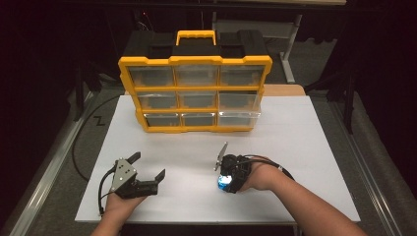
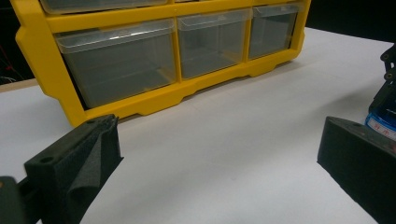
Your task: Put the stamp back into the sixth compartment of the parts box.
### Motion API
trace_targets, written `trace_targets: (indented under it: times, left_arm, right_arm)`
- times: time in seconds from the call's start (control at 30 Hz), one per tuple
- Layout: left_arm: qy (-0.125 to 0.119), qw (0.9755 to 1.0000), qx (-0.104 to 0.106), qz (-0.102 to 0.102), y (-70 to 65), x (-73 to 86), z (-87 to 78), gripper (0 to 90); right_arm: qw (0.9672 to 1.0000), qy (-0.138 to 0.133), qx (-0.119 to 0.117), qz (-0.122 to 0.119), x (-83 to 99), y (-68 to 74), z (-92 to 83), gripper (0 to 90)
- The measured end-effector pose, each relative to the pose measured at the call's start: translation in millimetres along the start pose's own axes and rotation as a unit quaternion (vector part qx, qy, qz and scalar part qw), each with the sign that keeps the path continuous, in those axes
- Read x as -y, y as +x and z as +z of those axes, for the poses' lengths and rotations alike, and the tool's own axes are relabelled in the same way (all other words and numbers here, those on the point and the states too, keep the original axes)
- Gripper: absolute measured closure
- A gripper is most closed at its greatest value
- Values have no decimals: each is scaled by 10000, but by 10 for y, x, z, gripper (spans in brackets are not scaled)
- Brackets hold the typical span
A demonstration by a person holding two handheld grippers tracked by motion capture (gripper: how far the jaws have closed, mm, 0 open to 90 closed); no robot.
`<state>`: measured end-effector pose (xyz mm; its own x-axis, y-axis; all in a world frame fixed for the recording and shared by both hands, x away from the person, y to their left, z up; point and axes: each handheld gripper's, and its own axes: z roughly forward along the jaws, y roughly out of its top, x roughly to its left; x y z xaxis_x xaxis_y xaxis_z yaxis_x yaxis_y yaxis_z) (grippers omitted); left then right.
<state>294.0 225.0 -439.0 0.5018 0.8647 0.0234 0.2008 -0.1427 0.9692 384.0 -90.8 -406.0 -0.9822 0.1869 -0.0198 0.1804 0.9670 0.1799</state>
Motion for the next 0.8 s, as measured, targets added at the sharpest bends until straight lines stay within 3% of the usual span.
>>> trace_targets:
  times: [0.57,0.8]
  left_arm:
    - [-7,10000,29,15,3,0,0,3]
    - [-18,10000,15,12,-1,-3,-7,3]
  right_arm:
    - [9998,164,11,-106,-43,7,10,431]
    - [9992,361,-35,-141,-91,-1,8,434]
